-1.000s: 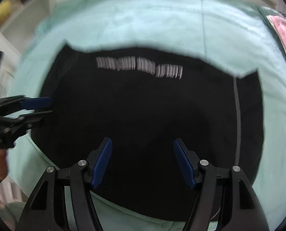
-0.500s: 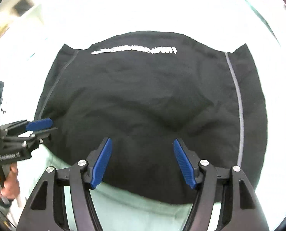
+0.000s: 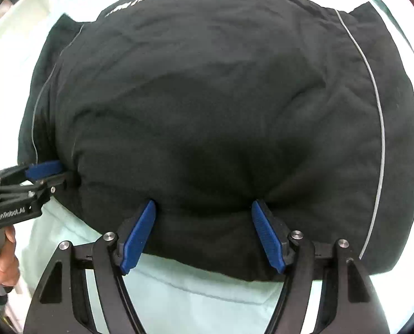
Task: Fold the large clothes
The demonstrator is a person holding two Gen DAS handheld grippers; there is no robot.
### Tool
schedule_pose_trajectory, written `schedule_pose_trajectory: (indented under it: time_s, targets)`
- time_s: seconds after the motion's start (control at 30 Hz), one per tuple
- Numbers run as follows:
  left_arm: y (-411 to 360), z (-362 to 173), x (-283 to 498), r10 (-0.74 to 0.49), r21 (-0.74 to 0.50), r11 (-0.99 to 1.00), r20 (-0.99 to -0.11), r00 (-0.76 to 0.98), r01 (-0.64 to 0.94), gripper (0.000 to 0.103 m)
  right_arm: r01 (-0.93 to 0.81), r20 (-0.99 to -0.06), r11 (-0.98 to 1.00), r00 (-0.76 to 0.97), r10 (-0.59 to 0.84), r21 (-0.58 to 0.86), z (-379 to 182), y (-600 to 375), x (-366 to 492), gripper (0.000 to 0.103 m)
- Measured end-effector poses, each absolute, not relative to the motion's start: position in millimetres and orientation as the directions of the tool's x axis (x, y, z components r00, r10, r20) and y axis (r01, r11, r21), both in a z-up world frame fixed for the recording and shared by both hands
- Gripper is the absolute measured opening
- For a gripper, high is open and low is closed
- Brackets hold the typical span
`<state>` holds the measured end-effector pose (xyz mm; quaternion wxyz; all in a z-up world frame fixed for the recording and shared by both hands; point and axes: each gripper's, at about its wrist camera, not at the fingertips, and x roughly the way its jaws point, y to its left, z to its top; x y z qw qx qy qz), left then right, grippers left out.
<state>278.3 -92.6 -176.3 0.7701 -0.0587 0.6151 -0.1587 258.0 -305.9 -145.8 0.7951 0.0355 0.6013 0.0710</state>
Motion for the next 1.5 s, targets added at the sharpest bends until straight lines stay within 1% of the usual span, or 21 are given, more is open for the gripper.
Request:
schedule_pose_trajectory:
  time_s: [0.07, 0.17, 0.23, 0.43, 0.5, 0.6, 0.7, 0.9, 1.07, 1.17, 1.23, 1.27, 1.33, 1.4, 1.43, 1.5]
  targets:
    - [-88.0, -162.3, 274.2, -0.331, -0.295, 0.937, -0.919, 0.214, 0.185, 0.061, -0.042, -0.944, 0.981, 0.269, 0.192, 0.187, -134.2, -315.6, 253.8, 0.072]
    - [-71.1, -135.5, 262.9, -0.337, -0.289, 0.936, -0.901, 0.272, 0.201, 0.061, -0.012, -0.935, 0.981, 0.302, 0.187, 0.193, -113.9, -336.3, 244.1, 0.073]
    - [-57.6, -121.8, 261.6, -0.338, -0.293, 0.938, -0.894, 0.294, 0.185, 0.061, 0.015, -0.925, 0.979, 0.330, 0.185, 0.201, -100.4, -352.0, 235.4, 0.073]
    - [9.2, -107.1, 275.3, -0.348, -0.357, 0.933, -0.862, 0.368, 0.045, 0.061, 0.141, -0.893, 0.966, 0.429, 0.136, 0.215, -61.6, -424.1, 227.9, 0.075]
    - [26.2, -105.2, 283.5, -0.336, -0.364, 0.931, -0.858, 0.388, 0.000, 0.061, 0.198, -0.888, 0.953, 0.444, 0.122, 0.231, -57.8, -446.3, 232.3, 0.075]
    - [53.9, -105.7, 296.6, -0.341, -0.390, 0.920, -0.846, 0.409, -0.039, 0.061, 0.238, -0.879, 0.939, 0.464, 0.114, 0.247, -61.5, -473.0, 239.3, 0.075]
    - [75.5, -114.2, 317.7, -0.372, -0.435, 0.897, -0.837, 0.401, -0.076, 0.062, 0.250, -0.877, 0.935, 0.467, 0.111, 0.251, -64.8, -496.9, 250.7, 0.075]
    - [88.7, -163.9, 362.6, -0.539, -0.600, 0.791, -0.776, 0.326, -0.122, 0.063, 0.234, -0.882, 0.930, 0.444, 0.157, 0.283, -90.7, -516.2, 288.6, 0.075]
    - [97.5, -209.0, 376.8, -0.683, -0.746, 0.644, -0.660, 0.312, -0.167, 0.063, 0.174, -0.856, 0.922, 0.461, 0.234, 0.346, -110.1, -519.5, 300.9, 0.075]
    - [93.6, -219.9, 379.5, -0.730, -0.784, 0.606, -0.615, 0.296, -0.134, 0.063, 0.146, -0.855, 0.923, 0.448, 0.259, 0.356, -124.8, -519.2, 305.5, 0.075]
    - [83.3, -225.7, 385.3, -0.744, -0.787, 0.606, -0.611, 0.270, -0.111, 0.063, 0.140, -0.844, 0.910, 0.448, 0.294, 0.391, -133.2, -524.7, 306.3, 0.075]
    - [77.5, -228.2, 387.5, -0.752, -0.791, 0.602, -0.606, 0.260, -0.103, 0.063, 0.139, -0.836, 0.900, 0.449, 0.316, 0.414, -137.7, -527.3, 306.9, 0.076]
    - [67.9, -238.8, 394.6, -0.785, -0.815, 0.570, -0.578, 0.224, -0.104, 0.065, 0.147, -0.817, 0.869, 0.443, 0.369, 0.473, -152.3, -534.3, 310.7, 0.089]
    - [65.3, -254.7, 401.2, -0.830, -0.857, 0.496, -0.515, 0.215, -0.140, 0.066, 0.161, -0.791, 0.828, 0.437, 0.428, 0.537, -170.4, -540.9, 314.1, 0.092]
    - [64.8, -260.9, 402.8, -0.846, -0.874, 0.461, -0.485, 0.220, -0.153, 0.066, 0.152, -0.762, 0.799, 0.447, 0.469, 0.581, -178.9, -544.4, 314.5, 0.094]
    - [60.3, -262.9, 402.5, -0.853, -0.886, 0.446, -0.464, 0.237, -0.130, 0.066, 0.115, -0.731, 0.787, 0.471, 0.494, 0.606, -182.2, -546.0, 311.9, 0.093]
